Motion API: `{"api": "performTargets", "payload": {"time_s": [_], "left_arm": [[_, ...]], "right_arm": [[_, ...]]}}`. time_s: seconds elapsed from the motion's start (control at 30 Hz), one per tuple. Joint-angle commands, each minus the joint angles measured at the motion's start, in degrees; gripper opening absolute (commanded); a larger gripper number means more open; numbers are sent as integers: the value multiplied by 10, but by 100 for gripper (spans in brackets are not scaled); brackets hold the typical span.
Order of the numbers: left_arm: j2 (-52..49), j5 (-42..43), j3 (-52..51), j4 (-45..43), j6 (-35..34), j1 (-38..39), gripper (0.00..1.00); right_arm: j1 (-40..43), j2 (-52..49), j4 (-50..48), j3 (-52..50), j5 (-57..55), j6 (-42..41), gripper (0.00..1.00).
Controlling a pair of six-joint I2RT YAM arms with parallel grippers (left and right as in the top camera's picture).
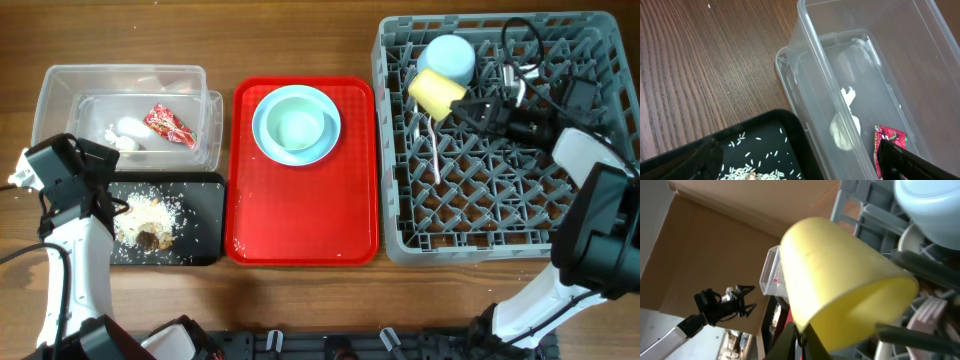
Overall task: Sort waste into correct bins and load items into the dishwasher rack
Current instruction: 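Carry the yellow cup into the grey rack and release it, then move the right gripper to the pale green bowl on the plate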
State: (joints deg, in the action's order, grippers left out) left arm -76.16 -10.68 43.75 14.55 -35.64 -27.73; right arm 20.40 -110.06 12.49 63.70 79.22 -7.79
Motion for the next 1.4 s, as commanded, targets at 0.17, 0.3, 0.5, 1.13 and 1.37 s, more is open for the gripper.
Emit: {"api": "performTargets", "payload": {"time_s": [0.17,0.3,0.5,1.13,1.37], "left_arm": [[6,-3,6,-2,9,-3,100],[6,-3,6,-2,9,-3,100],[6,-3,6,-2,9,-3,100],[6,-3,6,-2,9,-3,100],[6,-3,6,-2,9,-3,100]], "right_arm": [[25,-13,46,-4,-71,8,16],[26,7,84,-4,-139,33,15],[25,99,132,0,-296,38,15],[-395,371,151,23,-694,110,39],[-574,278,96,23,-806,139,46]]}}
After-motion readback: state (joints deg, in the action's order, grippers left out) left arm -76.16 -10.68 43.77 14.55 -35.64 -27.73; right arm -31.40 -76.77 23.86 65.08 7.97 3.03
